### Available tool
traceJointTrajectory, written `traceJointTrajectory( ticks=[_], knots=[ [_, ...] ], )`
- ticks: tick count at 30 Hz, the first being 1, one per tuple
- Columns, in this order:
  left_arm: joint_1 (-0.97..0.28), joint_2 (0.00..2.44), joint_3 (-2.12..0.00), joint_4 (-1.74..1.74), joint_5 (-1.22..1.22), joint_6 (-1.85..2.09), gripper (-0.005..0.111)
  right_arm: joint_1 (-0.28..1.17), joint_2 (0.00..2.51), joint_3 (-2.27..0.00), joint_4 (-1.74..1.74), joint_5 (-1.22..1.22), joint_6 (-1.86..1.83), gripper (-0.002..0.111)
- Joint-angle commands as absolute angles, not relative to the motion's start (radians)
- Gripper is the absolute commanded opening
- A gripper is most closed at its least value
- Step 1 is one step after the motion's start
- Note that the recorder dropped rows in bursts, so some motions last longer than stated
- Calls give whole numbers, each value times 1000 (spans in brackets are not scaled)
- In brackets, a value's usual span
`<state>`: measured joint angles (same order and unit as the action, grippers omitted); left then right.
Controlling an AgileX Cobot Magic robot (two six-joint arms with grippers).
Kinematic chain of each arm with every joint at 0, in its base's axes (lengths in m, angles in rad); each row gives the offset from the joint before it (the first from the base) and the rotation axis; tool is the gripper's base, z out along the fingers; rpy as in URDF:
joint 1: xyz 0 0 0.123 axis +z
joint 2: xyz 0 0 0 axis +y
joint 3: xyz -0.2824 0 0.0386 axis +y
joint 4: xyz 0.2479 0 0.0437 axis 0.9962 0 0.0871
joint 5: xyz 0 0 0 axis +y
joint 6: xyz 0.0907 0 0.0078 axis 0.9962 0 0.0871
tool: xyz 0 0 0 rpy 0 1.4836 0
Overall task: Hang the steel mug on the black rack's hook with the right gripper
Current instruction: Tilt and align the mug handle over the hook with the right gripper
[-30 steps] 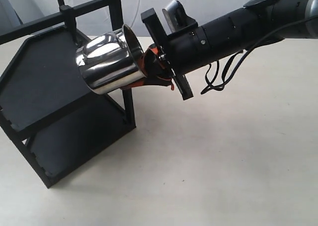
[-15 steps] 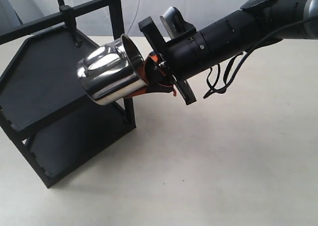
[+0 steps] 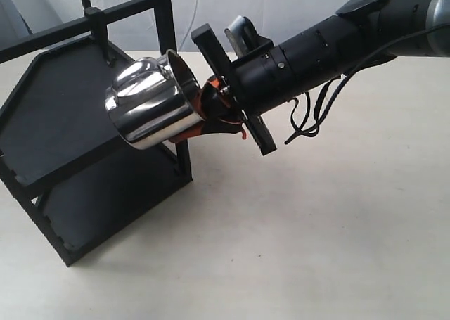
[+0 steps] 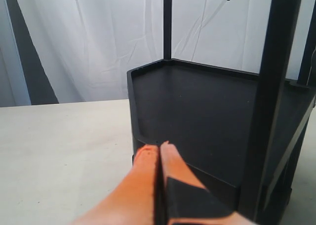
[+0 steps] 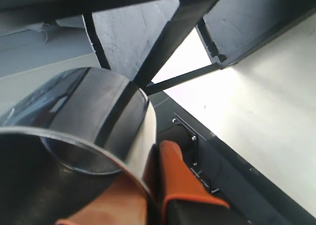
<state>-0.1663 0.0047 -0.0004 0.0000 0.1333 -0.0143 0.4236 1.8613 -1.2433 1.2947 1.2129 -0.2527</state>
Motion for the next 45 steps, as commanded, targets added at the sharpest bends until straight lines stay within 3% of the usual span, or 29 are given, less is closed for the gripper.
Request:
traceJointTrajectory(
  ticks=[1, 21, 34, 45],
  knots=[
    [-171, 0, 0, 0, 128, -17, 2, 424, 1859, -1252, 1349, 1221, -208, -1],
    [-171, 0, 0, 0, 128, -17, 2, 430, 1877, -1252, 1431, 1099, -177, -1],
    [-171, 0, 0, 0, 128, -17, 2, 433, 1965, -1252, 1473, 1203, -162, -1],
    [-171, 0, 0, 0, 128, -17, 2, 433, 1965, -1252, 1409, 1120, -237, -1]
  ],
)
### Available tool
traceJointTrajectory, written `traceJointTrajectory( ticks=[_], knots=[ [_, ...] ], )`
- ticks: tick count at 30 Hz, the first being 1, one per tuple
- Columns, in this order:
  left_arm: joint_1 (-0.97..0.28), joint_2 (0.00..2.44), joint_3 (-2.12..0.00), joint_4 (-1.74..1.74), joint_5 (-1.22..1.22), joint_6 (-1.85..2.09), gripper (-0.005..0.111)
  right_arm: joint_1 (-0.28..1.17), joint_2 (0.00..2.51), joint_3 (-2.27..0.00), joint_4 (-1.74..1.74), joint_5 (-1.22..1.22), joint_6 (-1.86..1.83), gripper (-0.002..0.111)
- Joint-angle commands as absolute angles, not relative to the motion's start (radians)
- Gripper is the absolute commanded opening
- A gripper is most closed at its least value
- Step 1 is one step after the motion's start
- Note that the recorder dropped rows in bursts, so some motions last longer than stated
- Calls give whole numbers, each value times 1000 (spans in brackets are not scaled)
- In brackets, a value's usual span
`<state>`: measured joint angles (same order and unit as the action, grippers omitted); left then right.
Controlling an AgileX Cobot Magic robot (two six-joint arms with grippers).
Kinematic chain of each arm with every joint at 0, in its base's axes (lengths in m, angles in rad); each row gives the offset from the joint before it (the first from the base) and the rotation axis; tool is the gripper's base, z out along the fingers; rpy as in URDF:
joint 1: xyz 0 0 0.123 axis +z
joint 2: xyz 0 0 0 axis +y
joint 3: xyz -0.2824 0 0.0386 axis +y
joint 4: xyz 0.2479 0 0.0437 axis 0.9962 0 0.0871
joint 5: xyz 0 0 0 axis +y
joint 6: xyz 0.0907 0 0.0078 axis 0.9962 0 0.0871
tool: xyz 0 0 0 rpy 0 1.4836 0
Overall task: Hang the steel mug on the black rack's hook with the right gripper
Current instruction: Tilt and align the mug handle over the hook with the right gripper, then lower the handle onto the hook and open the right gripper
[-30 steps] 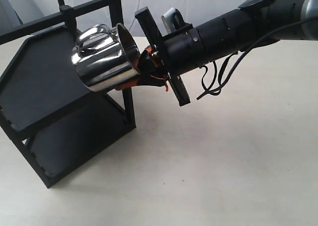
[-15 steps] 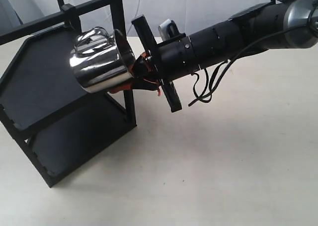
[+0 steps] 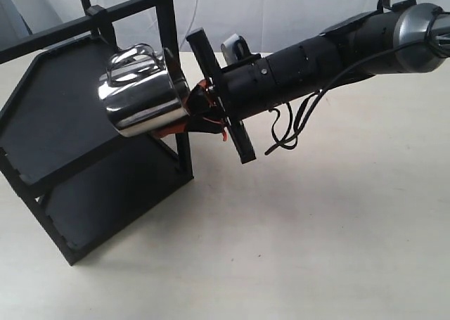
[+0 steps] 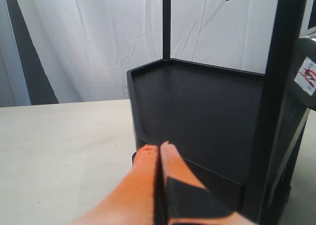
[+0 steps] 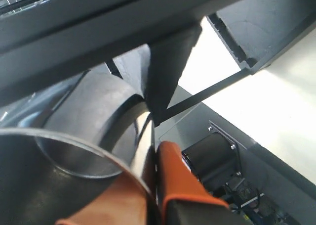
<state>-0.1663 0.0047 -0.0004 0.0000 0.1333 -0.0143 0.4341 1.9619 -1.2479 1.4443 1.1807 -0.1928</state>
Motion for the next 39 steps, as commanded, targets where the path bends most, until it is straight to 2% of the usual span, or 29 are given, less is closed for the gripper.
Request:
traceJointTrajectory(
  ticks=[1, 5, 10, 17, 35, 37, 39],
  knots=[
    [-171, 0, 0, 0, 128, -17, 2, 433, 1965, -1252, 1409, 1112, -248, -1],
    [-171, 0, 0, 0, 128, -17, 2, 433, 1965, -1252, 1436, 1115, -254, -1],
    [-171, 0, 0, 0, 128, -17, 2, 433, 1965, -1252, 1650, 1190, -254, -1],
    [-171, 0, 0, 0, 128, -17, 2, 433, 1965, -1252, 1477, 1108, -207, -1],
    [-171, 0, 0, 0, 128, -17, 2, 430, 1965, -1252, 1351, 1041, -244, -1],
    [-171, 0, 0, 0, 128, -17, 2, 430, 1965, -1252, 1354, 1035, -244, 2],
    [-171, 0, 0, 0, 128, -17, 2, 430, 1965, -1252, 1360, 1036, -244, 11]
  ],
)
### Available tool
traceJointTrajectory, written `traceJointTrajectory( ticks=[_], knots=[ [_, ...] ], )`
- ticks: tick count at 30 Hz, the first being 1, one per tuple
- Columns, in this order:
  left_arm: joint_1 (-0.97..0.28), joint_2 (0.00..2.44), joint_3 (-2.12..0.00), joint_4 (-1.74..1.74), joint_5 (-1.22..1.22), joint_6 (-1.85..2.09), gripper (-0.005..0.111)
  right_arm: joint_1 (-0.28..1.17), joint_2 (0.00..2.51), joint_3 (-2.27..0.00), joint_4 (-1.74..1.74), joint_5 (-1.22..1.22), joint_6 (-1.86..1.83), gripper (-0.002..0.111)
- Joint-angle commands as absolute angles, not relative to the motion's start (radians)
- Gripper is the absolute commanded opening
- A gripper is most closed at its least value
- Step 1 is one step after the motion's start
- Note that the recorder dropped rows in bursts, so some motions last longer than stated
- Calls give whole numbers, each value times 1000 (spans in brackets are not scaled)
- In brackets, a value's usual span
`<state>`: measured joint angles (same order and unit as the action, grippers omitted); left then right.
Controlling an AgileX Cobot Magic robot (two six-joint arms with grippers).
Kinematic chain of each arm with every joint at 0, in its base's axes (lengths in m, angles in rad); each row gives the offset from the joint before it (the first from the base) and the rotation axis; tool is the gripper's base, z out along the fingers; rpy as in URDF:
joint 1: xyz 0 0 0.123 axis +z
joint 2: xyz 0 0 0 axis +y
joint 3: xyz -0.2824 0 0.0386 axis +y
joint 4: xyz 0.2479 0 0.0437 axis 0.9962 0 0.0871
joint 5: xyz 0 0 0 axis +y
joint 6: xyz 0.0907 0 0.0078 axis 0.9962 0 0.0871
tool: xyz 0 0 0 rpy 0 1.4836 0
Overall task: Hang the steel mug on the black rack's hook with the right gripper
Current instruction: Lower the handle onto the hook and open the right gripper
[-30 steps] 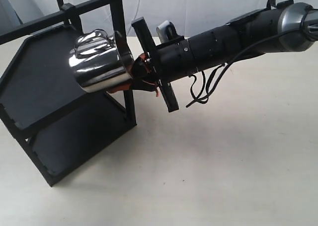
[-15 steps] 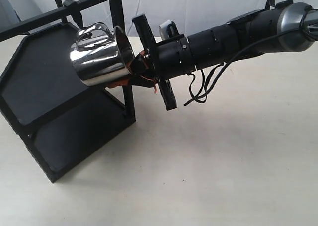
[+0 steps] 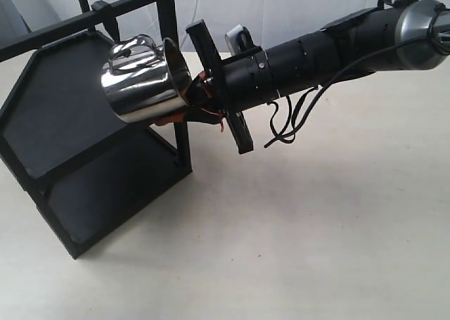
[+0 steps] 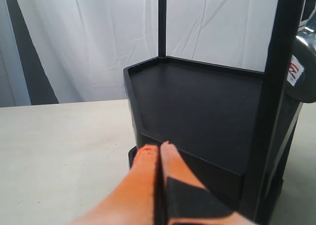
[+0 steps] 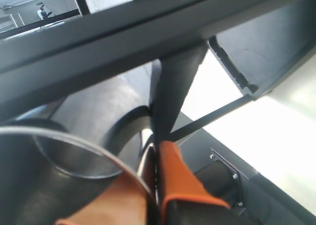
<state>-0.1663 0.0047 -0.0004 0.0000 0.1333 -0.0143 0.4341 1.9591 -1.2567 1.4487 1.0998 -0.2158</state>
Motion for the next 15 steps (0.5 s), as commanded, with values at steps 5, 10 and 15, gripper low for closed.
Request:
traceJointTrajectory(
  ticks=[5, 10, 15],
  knots=[
    [-171, 0, 0, 0, 128, -17, 2, 430, 1965, -1252, 1376, 1042, -244, 44],
    [-171, 0, 0, 0, 128, -17, 2, 430, 1965, -1252, 1408, 1062, -244, 51],
    [-171, 0, 0, 0, 128, -17, 2, 430, 1965, -1252, 1442, 1093, -246, 51]
  ],
)
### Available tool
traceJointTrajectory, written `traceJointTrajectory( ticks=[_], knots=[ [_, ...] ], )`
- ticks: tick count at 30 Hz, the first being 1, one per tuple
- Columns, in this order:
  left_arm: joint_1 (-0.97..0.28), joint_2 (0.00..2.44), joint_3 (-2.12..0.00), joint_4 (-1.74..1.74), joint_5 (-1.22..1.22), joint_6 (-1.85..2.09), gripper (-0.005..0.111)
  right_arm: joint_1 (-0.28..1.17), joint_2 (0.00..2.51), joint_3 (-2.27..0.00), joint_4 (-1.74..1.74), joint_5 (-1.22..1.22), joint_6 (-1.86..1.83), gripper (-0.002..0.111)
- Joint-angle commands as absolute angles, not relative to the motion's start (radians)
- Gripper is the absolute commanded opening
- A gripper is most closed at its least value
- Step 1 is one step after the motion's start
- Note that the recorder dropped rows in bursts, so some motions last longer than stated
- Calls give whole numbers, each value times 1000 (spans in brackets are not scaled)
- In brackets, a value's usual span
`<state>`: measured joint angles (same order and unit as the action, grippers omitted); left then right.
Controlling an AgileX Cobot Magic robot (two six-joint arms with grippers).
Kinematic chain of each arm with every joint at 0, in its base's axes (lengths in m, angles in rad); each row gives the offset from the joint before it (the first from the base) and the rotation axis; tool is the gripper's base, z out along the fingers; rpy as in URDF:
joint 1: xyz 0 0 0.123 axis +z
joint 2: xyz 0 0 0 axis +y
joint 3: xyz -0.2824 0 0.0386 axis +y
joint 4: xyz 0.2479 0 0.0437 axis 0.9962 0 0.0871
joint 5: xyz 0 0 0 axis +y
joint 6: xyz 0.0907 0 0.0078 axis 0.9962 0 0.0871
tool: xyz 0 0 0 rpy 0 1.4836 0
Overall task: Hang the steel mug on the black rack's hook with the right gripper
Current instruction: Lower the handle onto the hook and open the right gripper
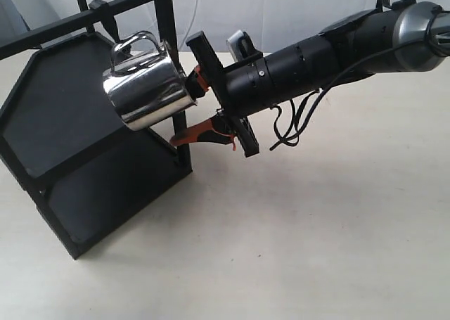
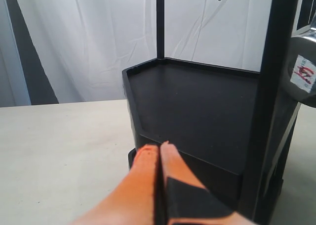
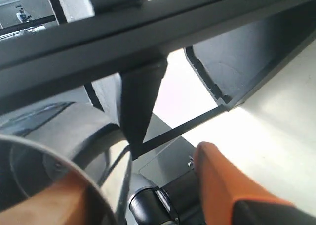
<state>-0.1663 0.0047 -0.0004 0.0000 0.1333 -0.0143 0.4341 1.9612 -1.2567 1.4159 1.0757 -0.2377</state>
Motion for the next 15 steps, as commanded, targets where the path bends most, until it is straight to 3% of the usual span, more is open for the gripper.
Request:
traceJointTrajectory(
  ticks=[1, 15],
  knots=[
    [-171, 0, 0, 0, 128, -17, 2, 430, 1965, -1252, 1446, 1093, -255, 51],
    [-171, 0, 0, 0, 128, -17, 2, 430, 1965, -1252, 1547, 1154, -349, 51]
  ],
)
